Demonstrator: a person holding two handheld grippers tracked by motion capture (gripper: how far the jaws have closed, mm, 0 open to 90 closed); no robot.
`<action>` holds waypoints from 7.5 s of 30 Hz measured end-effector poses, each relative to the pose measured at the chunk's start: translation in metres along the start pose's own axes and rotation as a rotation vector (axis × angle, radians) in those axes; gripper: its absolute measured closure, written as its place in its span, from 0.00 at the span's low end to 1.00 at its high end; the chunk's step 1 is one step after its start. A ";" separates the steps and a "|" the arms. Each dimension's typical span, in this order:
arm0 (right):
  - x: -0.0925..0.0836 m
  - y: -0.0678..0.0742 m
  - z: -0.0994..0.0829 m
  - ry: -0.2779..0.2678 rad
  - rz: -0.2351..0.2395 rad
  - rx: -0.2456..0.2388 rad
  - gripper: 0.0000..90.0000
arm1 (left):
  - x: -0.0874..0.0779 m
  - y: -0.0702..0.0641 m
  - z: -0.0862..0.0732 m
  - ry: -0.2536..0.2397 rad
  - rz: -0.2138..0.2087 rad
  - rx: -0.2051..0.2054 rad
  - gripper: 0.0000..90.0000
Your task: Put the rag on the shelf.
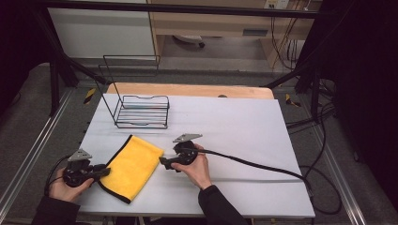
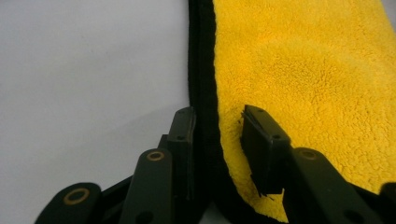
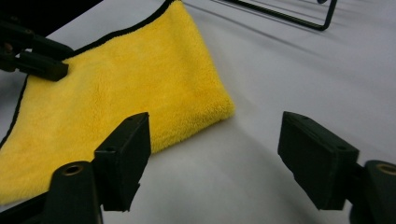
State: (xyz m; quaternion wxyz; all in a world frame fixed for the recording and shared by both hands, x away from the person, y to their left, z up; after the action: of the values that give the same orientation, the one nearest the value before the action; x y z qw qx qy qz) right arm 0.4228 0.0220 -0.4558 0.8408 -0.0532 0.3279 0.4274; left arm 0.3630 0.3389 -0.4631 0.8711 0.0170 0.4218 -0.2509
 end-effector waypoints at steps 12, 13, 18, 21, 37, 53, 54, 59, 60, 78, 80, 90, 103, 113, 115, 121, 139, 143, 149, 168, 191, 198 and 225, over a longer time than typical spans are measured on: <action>0.030 -0.001 0.007 0.001 -0.032 0.066 0.65 | -0.002 -0.009 -0.001 0.039 0.009 0.009 0.81; 0.031 -0.001 0.007 0.007 -0.034 0.071 0.67 | -0.002 -0.010 -0.001 0.042 0.011 0.012 0.82; 0.038 0.004 0.007 0.032 -0.042 0.078 0.81 | -0.004 -0.009 -0.001 0.040 0.000 -0.009 0.86; 0.039 0.004 0.008 0.033 -0.045 0.101 0.90 | -0.005 -0.009 -0.001 0.035 -0.006 -0.029 0.87; 0.026 -0.022 0.038 0.034 -0.031 0.025 0.94 | 0.001 -0.048 -0.005 -0.039 -0.048 -0.063 0.87; 0.021 -0.023 0.037 -0.010 -0.052 -0.107 0.48 | -0.010 -0.025 0.042 -0.140 0.033 0.042 0.29; 0.018 -0.023 0.037 -0.016 -0.049 -0.101 0.44 | -0.008 -0.024 0.048 -0.136 0.035 0.050 0.25; 0.007 -0.024 0.035 -0.019 -0.053 -0.085 0.32 | 0.005 -0.023 0.067 -0.112 0.030 0.063 0.14; 0.005 -0.025 0.034 -0.011 -0.056 -0.085 0.30 | 0.010 -0.021 0.072 -0.106 0.034 0.063 0.14; -0.009 -0.029 0.018 -0.009 -0.046 -0.044 0.30 | 0.075 0.004 0.100 -0.012 0.018 -0.004 0.62; -0.008 -0.029 0.018 -0.010 -0.045 -0.041 0.30 | 0.075 0.004 0.100 -0.010 0.014 -0.006 0.66; 0.010 -0.032 0.013 -0.018 -0.035 0.021 0.39 | 0.083 0.002 0.098 0.009 -0.008 0.014 0.75; 0.040 -0.027 0.024 0.028 -0.055 0.029 0.58 | 0.083 -0.002 0.095 0.003 -0.005 0.047 0.83; 0.048 -0.027 0.021 0.051 -0.049 0.041 0.80 | 0.082 -0.004 0.095 0.001 0.010 0.064 0.85; 0.048 -0.027 0.020 0.050 -0.048 0.053 0.81 | 0.082 -0.005 0.095 0.000 0.016 0.074 0.85; 0.048 -0.025 0.019 0.035 -0.055 0.087 0.92 | 0.081 -0.004 0.095 -0.006 0.012 0.055 0.88; 0.021 -0.010 0.038 -0.099 -0.001 0.040 0.93 | 0.034 -0.008 0.093 -0.179 -0.036 0.043 0.90; 0.013 -0.005 0.042 -0.127 0.013 0.021 0.93 | 0.020 -0.013 0.093 -0.216 -0.034 0.059 0.90; 0.003 0.000 0.049 -0.159 0.028 0.000 0.93 | 0.004 -0.018 0.095 -0.256 -0.040 0.062 0.90; -0.033 0.014 0.077 -0.267 0.028 -0.084 0.93 | -0.035 -0.035 0.106 -0.412 -0.039 0.074 0.90; -0.069 0.028 0.113 -0.405 -0.003 -0.184 0.93 | -0.068 -0.046 0.125 -0.595 -0.045 0.055 0.90; -0.079 0.031 0.124 -0.442 -0.012 -0.204 0.94 | -0.077 -0.048 0.132 -0.652 -0.042 0.053 0.90; -0.104 0.038 0.175 -0.594 -0.053 -0.235 0.94 | -0.110 -0.052 0.177 -0.835 -0.013 0.044 0.90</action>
State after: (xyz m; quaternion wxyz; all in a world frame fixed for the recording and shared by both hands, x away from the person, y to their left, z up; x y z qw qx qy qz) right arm 0.4389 0.0395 -0.2497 0.8987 -0.0315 0.0151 0.4372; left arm 0.4114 0.2976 -0.2578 0.9651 -0.0703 0.0270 -0.2509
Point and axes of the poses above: each handheld gripper's, and its own axes: x roughly forward along the jaws, z roughly out of its top, y roughly to its left, the point moved 3 cm from there along x, roughly forward along the jaws, and after that the axes turned 5 degrees about -x, right-handed, at the moved point
